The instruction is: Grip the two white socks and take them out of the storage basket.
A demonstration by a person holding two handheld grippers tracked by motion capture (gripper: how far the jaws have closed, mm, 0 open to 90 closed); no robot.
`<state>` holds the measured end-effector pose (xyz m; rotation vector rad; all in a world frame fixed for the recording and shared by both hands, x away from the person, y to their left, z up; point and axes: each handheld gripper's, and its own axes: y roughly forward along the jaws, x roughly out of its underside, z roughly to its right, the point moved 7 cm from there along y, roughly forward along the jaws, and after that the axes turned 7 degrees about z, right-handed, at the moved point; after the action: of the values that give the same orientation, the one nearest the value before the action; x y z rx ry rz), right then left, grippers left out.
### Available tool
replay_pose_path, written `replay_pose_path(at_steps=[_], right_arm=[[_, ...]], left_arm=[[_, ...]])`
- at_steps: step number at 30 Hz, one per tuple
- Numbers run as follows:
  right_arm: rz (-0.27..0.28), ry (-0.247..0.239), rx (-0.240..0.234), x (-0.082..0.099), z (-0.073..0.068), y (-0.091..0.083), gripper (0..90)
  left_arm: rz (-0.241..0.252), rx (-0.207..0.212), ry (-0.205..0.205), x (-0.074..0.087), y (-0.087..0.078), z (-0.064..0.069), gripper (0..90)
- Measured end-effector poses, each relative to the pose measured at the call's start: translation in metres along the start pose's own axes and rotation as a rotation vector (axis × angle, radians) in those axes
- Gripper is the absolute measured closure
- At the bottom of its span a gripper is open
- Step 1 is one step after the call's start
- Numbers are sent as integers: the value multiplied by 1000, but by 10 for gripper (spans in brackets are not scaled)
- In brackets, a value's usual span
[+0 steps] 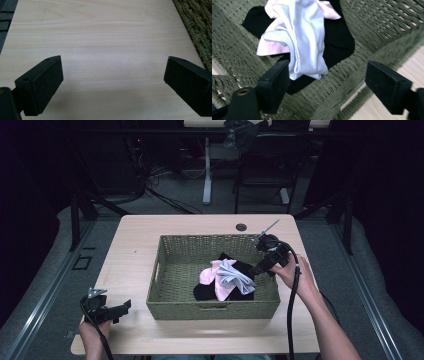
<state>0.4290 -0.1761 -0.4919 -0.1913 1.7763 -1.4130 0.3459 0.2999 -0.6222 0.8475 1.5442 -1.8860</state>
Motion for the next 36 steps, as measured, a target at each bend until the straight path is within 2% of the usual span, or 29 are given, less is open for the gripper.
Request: replay_pose_path(at_steps=[2,7,8,10,11,15,18,21,28,29,33,36], right_arm=[[-21,-21,-7,-2,-3,3,219],[-41,-30,-12,-5,-9,13,295],[-55,-36,-15,-6,-10,18,352],[-60,-39,-17,-6,-11,20,355],[-74,-48,-21,-7,-14,25,404],[-96,-61,-24,-7,-17,31,451],[-123,-75,-35,-8,-22,40,535],[-130,-75,-33,-7,-23,44,559],[-184,-111,-31,-7,-27,55,604],[-174,-102,-35,-7,-28,57,618],[-209,-121,-39,-5,-28,61,742],[-217,-109,-29,-4,-25,62,834]], left_arm=[[8,9,-8,0,0,0,18],[11,12,-8,-1,-1,0,17],[8,11,-4,0,-1,0,17],[2,7,-1,0,-2,0,17],[3,7,1,0,-2,0,17],[9,11,-5,0,-2,1,17],[11,7,-3,-1,-3,0,18],[7,8,-3,0,-3,0,18],[7,2,-7,1,-4,-2,18],[7,2,-5,1,-4,-1,18],[6,1,-7,1,-4,-1,18],[5,1,-8,1,-4,-2,19]])
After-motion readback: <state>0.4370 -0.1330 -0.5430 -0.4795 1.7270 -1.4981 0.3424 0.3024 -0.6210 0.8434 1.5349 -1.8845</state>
